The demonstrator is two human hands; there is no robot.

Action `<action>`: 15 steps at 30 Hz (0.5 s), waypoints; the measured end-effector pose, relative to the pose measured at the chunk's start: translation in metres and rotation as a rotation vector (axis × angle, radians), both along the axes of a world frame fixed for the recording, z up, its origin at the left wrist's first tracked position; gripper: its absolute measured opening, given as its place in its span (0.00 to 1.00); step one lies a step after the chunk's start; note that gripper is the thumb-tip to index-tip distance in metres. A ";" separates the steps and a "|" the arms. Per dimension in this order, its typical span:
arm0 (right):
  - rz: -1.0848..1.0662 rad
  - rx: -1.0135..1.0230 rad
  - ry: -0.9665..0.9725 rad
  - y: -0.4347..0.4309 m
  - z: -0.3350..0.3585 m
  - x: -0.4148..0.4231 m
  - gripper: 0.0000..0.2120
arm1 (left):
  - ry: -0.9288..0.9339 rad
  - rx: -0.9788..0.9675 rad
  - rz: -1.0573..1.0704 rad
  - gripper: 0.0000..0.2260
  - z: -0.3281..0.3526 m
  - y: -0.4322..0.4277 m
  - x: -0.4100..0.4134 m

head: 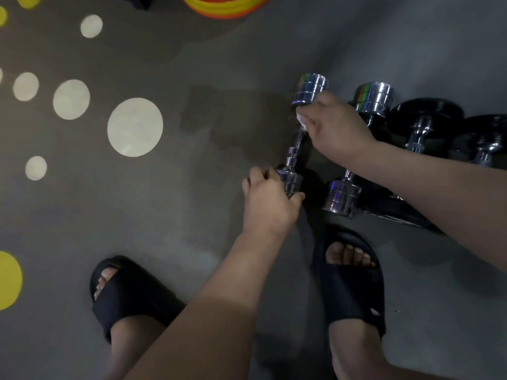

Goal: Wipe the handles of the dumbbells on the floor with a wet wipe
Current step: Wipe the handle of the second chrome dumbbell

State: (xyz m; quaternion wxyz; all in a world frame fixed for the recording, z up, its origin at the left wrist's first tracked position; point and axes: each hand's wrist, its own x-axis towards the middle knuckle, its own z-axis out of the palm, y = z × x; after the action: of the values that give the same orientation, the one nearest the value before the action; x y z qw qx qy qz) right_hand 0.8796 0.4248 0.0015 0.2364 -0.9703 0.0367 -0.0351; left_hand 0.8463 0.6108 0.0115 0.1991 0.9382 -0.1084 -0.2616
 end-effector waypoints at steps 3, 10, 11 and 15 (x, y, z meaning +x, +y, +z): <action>-0.063 0.005 -0.046 0.004 -0.004 -0.002 0.12 | -0.035 0.024 -0.025 0.24 0.000 -0.001 -0.001; -0.064 0.016 0.010 -0.003 0.001 0.000 0.13 | -0.046 0.026 -0.046 0.22 0.003 -0.007 0.012; -0.064 0.004 0.026 -0.004 0.003 0.003 0.13 | -0.034 0.030 -0.050 0.22 0.004 -0.009 0.015; -0.072 0.035 0.078 -0.006 0.007 0.009 0.11 | -0.023 0.036 -0.053 0.24 0.006 -0.008 0.017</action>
State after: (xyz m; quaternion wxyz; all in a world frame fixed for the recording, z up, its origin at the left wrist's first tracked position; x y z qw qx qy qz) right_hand 0.8882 0.4188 0.0083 0.2506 -0.9647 0.0814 -0.0050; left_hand 0.8635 0.6024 0.0173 0.1736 0.9414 -0.1308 -0.2579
